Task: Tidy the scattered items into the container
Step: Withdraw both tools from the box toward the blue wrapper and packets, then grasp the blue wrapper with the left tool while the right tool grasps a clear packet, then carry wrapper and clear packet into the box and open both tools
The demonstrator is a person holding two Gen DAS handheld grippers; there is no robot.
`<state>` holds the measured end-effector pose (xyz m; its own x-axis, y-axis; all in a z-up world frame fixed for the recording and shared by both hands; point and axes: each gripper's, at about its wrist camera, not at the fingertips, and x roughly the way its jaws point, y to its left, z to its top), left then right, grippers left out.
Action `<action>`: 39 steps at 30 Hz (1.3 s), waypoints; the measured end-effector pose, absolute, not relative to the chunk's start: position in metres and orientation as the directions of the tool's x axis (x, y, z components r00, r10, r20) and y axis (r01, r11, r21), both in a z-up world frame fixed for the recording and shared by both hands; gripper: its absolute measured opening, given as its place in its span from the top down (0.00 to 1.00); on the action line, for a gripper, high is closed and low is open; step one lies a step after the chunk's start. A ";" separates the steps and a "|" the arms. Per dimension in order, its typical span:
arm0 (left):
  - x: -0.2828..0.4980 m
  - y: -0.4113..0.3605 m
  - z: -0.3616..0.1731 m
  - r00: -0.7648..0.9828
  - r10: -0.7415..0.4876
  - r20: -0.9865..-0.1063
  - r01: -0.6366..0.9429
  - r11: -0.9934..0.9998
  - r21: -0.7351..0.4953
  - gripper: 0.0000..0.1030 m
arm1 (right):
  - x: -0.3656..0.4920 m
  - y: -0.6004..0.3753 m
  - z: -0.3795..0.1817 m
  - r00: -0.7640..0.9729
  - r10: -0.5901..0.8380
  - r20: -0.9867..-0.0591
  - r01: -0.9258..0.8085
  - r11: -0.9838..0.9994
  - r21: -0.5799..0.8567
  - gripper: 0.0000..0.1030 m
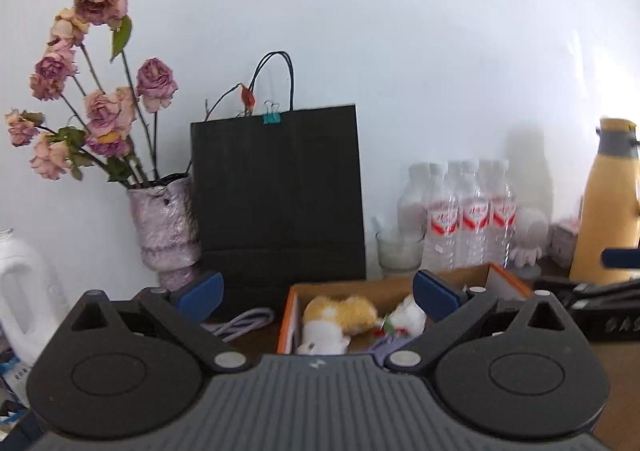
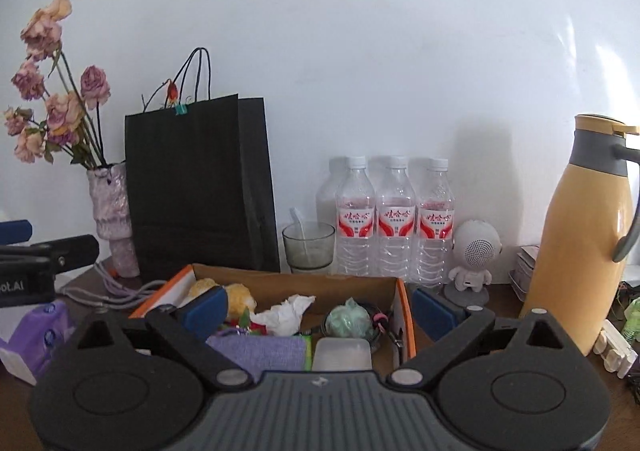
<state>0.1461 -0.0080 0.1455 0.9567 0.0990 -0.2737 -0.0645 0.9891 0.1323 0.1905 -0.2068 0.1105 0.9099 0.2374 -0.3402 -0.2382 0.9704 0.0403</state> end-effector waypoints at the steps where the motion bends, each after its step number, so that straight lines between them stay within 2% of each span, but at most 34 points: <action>1: 0.134 -0.007 0.137 0.953 0.101 -0.285 -0.061 0.988 0.144 0.00 | 0.179 -0.210 0.107 0.912 0.234 -0.336 -0.231 0.972 0.049 0.04; 5: 0.088 -0.013 0.088 0.924 -0.058 -0.378 0.134 0.975 0.179 0.00 | 0.120 -0.225 0.073 0.907 0.251 -0.339 -0.236 0.968 0.084 0.04; 8: 0.080 -0.025 0.059 0.884 -0.151 -0.443 0.263 0.943 0.202 0.00 | 0.112 -0.224 0.037 0.860 0.259 -0.439 -0.254 0.964 0.071 0.08; 10: 0.084 -0.033 0.047 0.856 -0.225 -0.465 0.353 0.913 0.207 0.00 | 0.123 -0.219 0.020 0.826 0.258 -0.502 -0.262 0.963 0.064 0.27; 12: 0.089 -0.040 0.039 0.827 -0.292 -0.480 0.434 0.875 0.216 0.00 | 0.137 -0.212 0.011 0.801 0.249 -0.545 -0.269 0.962 0.044 0.34; 14: 0.094 -0.046 0.032 0.814 -0.312 -0.490 0.460 0.862 0.215 0.00 | 0.149 -0.207 0.005 0.784 0.246 -0.570 -0.273 0.961 0.039 0.35; 15: 0.098 -0.048 0.030 0.802 -0.317 -0.506 0.467 0.860 0.203 0.00 | 0.154 -0.205 0.001 0.775 0.242 -0.584 -0.272 0.962 0.037 0.43; 16: 0.102 -0.049 0.028 0.791 -0.318 -0.523 0.470 0.863 0.186 0.00 | 0.158 -0.201 -0.002 0.762 0.238 -0.603 -0.276 0.961 0.030 0.55; 18: 0.111 -0.050 0.023 0.770 -0.323 -0.550 0.476 0.865 0.160 0.00 | 0.161 -0.197 -0.009 0.742 0.228 -0.630 -0.280 0.960 0.018 0.71; 19: 0.113 -0.051 0.019 0.765 -0.327 -0.555 0.481 0.863 0.155 0.01 | 0.161 -0.197 -0.011 0.738 0.223 -0.637 -0.279 0.960 0.013 0.74; 22: 0.120 -0.054 0.012 0.744 -0.329 -0.581 0.493 0.858 0.145 0.04 | 0.159 -0.199 -0.013 0.739 0.207 -0.641 -0.274 0.962 -0.006 0.74; 27: 0.134 -0.051 0.005 0.698 -0.313 -0.644 0.451 0.891 0.057 0.33 | 0.149 -0.209 -0.014 0.742 0.205 -0.639 -0.276 0.961 -0.013 0.79; 29: 0.135 -0.047 0.005 0.688 -0.322 -0.650 0.433 0.901 0.011 0.37 | 0.146 -0.213 -0.014 0.744 0.208 -0.635 -0.275 0.961 -0.007 0.79; 31: 0.130 -0.046 0.006 0.695 -0.311 -0.649 0.420 0.907 0.015 0.48 | 0.143 -0.215 -0.014 0.744 0.209 -0.635 -0.271 0.963 -0.001 0.82; 32: 0.128 -0.047 0.007 0.696 -0.310 -0.647 0.413 0.911 0.007 0.54 | 0.141 -0.213 -0.014 0.746 0.203 -0.635 -0.265 0.964 -0.004 0.83; 33: 0.125 -0.046 0.007 0.697 -0.311 -0.647 0.406 0.914 -0.002 0.67 | 0.138 -0.212 -0.013 0.747 0.197 -0.635 -0.263 0.965 -0.009 0.85; 34: 0.122 -0.046 0.008 0.696 -0.309 -0.648 0.398 0.917 -0.010 0.74 | 0.135 -0.210 -0.013 0.746 0.198 -0.635 -0.265 0.964 -0.010 0.85; 35: 0.119 -0.045 0.009 0.695 -0.307 -0.650 0.388 0.921 -0.020 0.78 | 0.132 -0.209 -0.012 0.746 0.205 -0.633 -0.270 0.963 -0.006 0.86; 39: 0.103 -0.034 0.023 0.721 -0.274 -0.636 0.303 0.951 -0.066 0.78 | 0.111 -0.210 0.005 0.781 0.232 -0.580 -0.273 0.962 0.019 0.86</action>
